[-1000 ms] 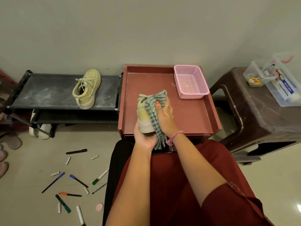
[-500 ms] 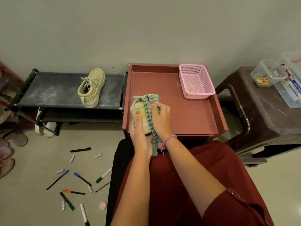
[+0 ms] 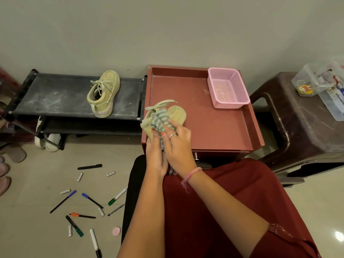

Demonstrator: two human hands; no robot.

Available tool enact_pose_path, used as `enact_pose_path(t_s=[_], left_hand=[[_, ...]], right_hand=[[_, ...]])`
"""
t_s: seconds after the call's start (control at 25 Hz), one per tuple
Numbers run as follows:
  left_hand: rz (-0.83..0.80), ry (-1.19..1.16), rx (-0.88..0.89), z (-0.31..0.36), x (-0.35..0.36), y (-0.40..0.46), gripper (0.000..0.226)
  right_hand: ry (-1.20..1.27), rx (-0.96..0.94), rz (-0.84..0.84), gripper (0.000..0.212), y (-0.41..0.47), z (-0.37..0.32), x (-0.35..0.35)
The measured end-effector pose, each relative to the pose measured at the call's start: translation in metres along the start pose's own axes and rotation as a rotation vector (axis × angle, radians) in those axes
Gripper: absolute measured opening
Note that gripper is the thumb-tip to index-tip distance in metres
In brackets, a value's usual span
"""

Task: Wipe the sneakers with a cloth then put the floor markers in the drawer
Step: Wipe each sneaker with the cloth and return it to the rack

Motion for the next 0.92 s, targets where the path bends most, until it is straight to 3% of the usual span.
enact_pose_path(t_s=[0.16,0.24,0.36,0.52,0.68,0.92], left_hand=[[0.083,0.042,-0.032,-0.003,-0.006,0.011,0.029],[0.132,0.054,-0.039,-0.001,-0.006,0.014,0.03],[0.165,0.018,-0.048,-0.001,-0.009,0.019,0.046],[0.128,-0.118,-0.054,-0.002,-0.013,0.025,0.064],[0.059,-0.181,-0.013,-0.001,-0.01,0.026,0.053],[0.003,-0.175,0.002,-0.003,-0.009,0.025,0.061]], right_hand=[[-0.053,0.012,-0.019,0.042,-0.01,0.0,0.009],[-0.141,-0.087,0.045,0.049,-0.003,-0.003,0.003],[-0.121,-0.073,0.01,0.048,0.008,-0.013,0.005],[0.061,0.128,0.049,0.036,0.043,-0.001,0.007],[0.033,0.292,0.031,0.036,0.095,0.043,-0.004],[0.018,0.169,0.08,0.035,0.075,0.052,-0.01]])
Point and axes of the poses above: each hand's wrist, its own y-axis towards the middle knuckle, its own x-axis out of the palm, z = x × y, the point moved 1 cm from there along y, towards the middle knuckle, and after that the axes turned 4 degrees about z, right-handed, at the moved point
